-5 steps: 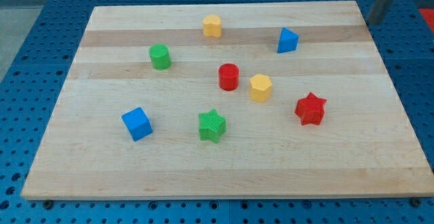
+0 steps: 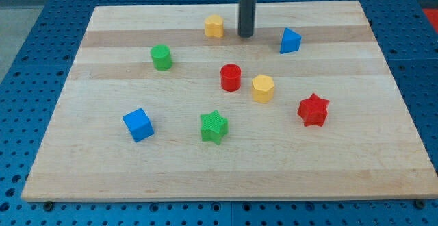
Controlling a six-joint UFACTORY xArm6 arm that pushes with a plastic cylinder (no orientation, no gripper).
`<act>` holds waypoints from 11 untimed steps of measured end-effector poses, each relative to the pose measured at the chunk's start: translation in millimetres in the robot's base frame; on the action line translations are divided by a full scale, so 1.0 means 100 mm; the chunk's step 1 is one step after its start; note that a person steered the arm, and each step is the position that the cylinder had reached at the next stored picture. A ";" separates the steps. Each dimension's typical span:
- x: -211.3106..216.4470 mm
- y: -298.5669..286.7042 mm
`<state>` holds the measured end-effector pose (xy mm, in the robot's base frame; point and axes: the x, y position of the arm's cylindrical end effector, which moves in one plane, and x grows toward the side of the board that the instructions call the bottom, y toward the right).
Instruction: Move the yellow heart to the top left corner
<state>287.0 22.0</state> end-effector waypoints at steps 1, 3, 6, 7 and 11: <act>-0.02 -0.31; -0.20 -0.45; -0.30 -1.03; -0.37 -1.17; -0.30 -1.83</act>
<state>257.2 -161.4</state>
